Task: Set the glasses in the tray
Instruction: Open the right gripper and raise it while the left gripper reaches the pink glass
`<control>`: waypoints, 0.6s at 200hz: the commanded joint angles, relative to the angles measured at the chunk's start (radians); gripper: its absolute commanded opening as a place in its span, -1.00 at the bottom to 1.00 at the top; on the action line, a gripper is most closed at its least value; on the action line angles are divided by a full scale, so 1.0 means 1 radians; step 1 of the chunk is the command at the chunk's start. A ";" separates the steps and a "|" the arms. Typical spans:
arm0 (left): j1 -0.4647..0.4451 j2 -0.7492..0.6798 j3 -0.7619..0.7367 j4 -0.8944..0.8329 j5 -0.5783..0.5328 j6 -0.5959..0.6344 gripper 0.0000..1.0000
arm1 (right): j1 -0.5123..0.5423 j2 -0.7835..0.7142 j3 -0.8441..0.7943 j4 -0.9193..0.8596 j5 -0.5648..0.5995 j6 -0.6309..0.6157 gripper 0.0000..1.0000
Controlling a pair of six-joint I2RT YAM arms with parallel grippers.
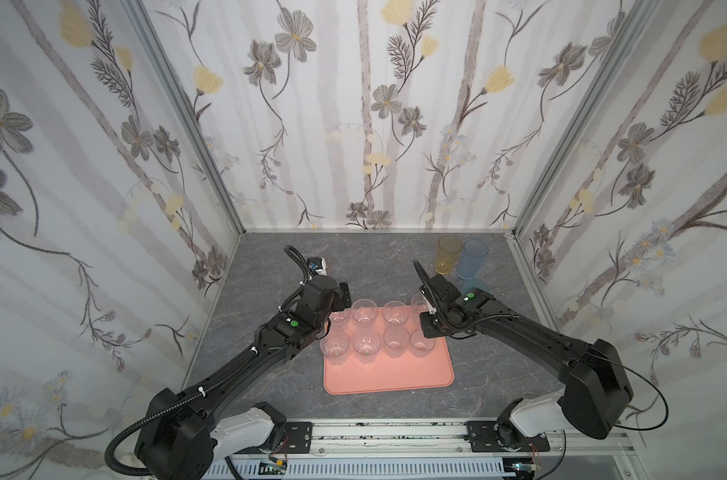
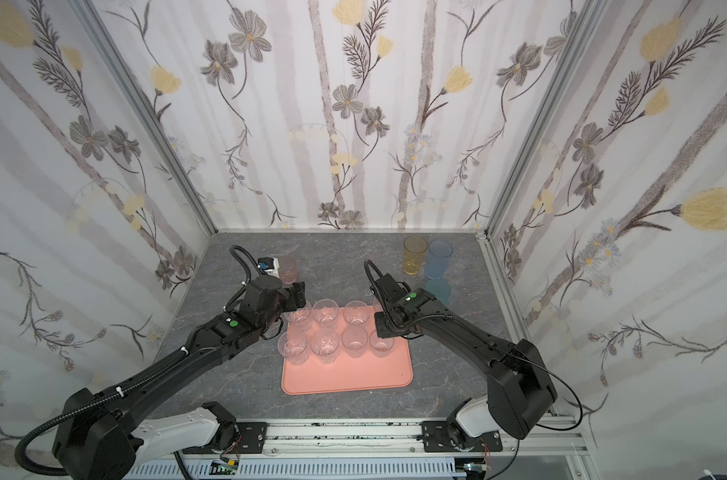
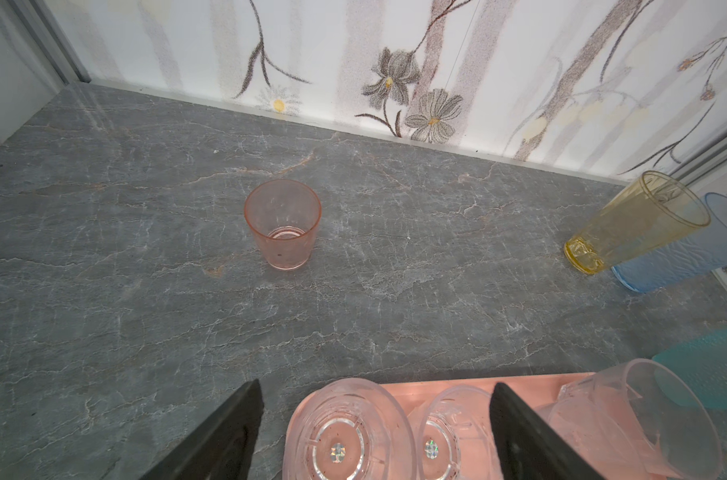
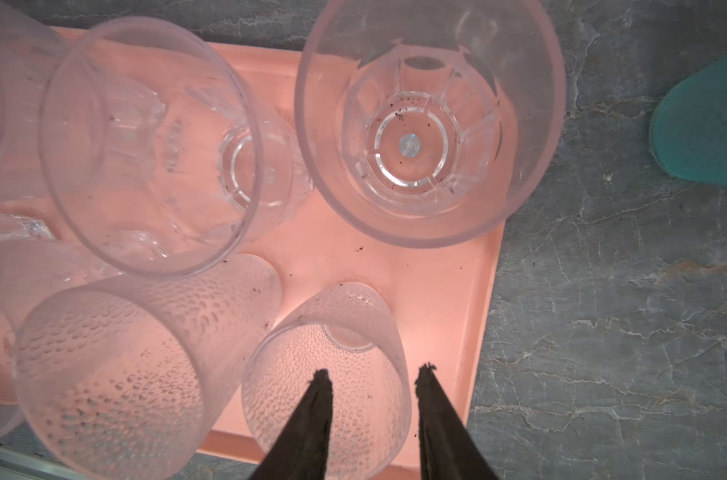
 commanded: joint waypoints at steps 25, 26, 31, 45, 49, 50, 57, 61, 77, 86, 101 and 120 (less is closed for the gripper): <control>0.176 0.038 0.013 0.025 0.136 0.028 0.76 | -0.007 0.005 0.103 0.002 0.041 -0.010 -0.15; 0.181 0.041 0.013 0.025 0.138 0.029 0.76 | -0.008 0.006 0.105 0.002 0.042 -0.010 -0.15; 0.205 0.053 0.022 0.025 0.159 0.035 0.76 | -0.009 0.012 0.118 0.007 0.042 -0.009 -0.15; 0.269 0.094 0.049 0.025 0.205 0.054 0.74 | -0.011 0.030 0.155 0.026 0.041 -0.001 -0.14; 0.290 0.124 0.058 0.025 0.219 0.059 0.74 | -0.011 0.034 0.162 0.035 0.038 0.003 -0.14; 0.295 0.130 0.061 0.024 0.223 0.061 0.74 | -0.011 0.036 0.164 0.037 0.038 0.004 -0.13; 0.326 0.164 0.079 0.024 0.252 0.069 0.73 | -0.010 0.044 0.175 0.051 0.029 0.008 -0.14; 0.345 0.184 0.092 0.024 0.268 0.071 0.72 | -0.011 0.050 0.182 0.061 0.024 0.011 -0.14; 0.411 0.269 0.142 0.024 0.328 0.084 0.68 | -0.013 0.083 0.208 0.091 0.014 0.020 -0.13; 0.438 0.313 0.171 0.023 0.351 0.092 0.65 | -0.012 0.104 0.229 0.102 0.012 0.024 -0.13; 0.472 0.382 0.220 0.022 0.380 0.103 0.64 | -0.013 0.128 0.254 0.120 0.000 0.031 -0.12; 0.493 0.457 0.278 0.022 0.423 0.113 0.59 | -0.012 0.145 0.269 0.141 -0.014 0.037 -0.12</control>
